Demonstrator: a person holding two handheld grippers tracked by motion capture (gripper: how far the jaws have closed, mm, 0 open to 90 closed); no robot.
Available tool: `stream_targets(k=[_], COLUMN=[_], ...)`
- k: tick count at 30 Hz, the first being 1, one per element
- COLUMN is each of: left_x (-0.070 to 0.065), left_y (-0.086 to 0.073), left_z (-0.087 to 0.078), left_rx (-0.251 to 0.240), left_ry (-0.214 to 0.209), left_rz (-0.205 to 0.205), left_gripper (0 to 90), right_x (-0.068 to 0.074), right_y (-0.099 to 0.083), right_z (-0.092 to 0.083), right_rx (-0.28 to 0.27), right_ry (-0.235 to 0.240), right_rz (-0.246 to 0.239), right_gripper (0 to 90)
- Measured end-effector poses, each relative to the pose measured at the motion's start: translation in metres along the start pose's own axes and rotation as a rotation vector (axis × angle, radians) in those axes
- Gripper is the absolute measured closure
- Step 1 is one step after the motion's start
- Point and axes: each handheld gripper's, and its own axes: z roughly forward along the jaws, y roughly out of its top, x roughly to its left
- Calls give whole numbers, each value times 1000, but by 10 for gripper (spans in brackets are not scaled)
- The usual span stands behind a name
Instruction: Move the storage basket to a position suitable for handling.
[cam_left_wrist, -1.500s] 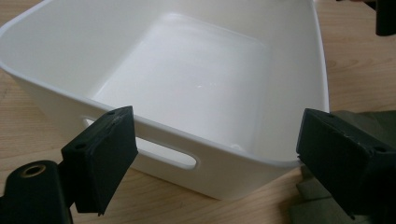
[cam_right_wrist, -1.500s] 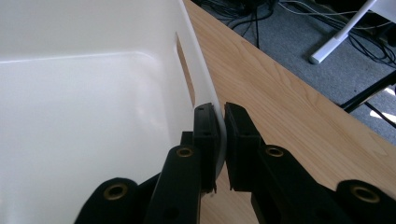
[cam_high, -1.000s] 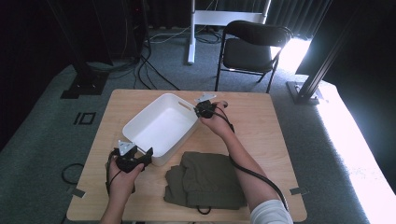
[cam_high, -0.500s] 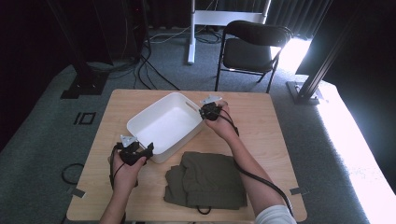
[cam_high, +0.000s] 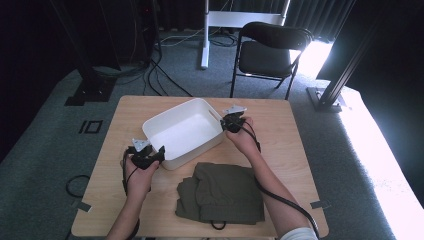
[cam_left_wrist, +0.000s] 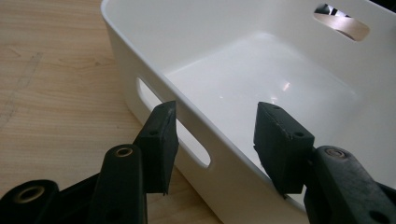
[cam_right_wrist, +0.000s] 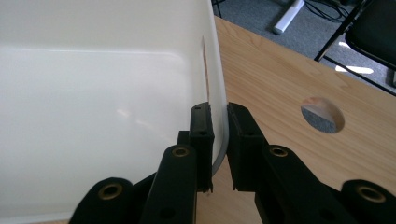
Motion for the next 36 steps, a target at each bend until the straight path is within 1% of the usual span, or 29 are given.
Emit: stream_targets(k=[1, 3, 7, 11, 14, 15, 18, 19, 21, 24, 25, 27, 30, 32, 33, 34, 36], left_x=[0, -1, -5, -8, -11, -13, -16, -16, -18, -23, -25, -28, -33, -36, -38, -40, -44], left_y=[1, 3, 9, 12, 15, 16, 19, 19, 20, 22, 22, 22, 23, 23, 24, 24, 25], left_z=[2, 5, 12, 18, 23, 24, 28, 30, 33, 37, 38, 40, 43, 45, 46, 47, 49], left_rx=[-3, -3, -7, -11, -10, -6, -2, 0, -4, -5, -4, -10, -9, -5, -6, -5, -3], left_ry=[-1, 4, 24, 19, 19, 22, 21, 23, 21, 13, 12, 0, -14, -25, -29, -32, -41], left_rz=[-5, -1, 31, 20, 28, 35, 44, 54, 55, 65, 77, 76, 89, 107, 107, 117, 120], left_gripper=[527, 544, 591, 618, 629, 632, 642, 644, 650, 658, 660, 661, 662, 660, 660, 660, 660], right_x=[-1, -2, -4, -7, -11, -12, -14, -15, -17, -21, -23, -25, -30, -32, -34, -35, -38], right_y=[-1, -4, -8, -14, -15, -16, -18, -19, -23, -27, -28, -31, -35, -38, -40, -42, -45], right_z=[-2, -4, -11, -17, -19, -20, -22, -24, -27, -32, -34, -37, -41, -44, -46, -48, -51], right_rx=[2, -2, -12, -22, -14, -12, -12, -13, -15, -14, -14, -13, -17, -17, -17, -17, -21], right_ry=[-4, -9, -39, -61, -67, -73, -86, -85, -83, -86, -88, -101, -108, -112, -118, -119, -124], right_rz=[10, 20, 29, 50, 73, 70, 81, 92, 102, 116, 120, 122, 139, 150, 152, 158, 168], right_gripper=[815, 814, 833, 840, 840, 840, 840, 839, 836, 834, 833, 833, 833, 833, 833, 834, 834])
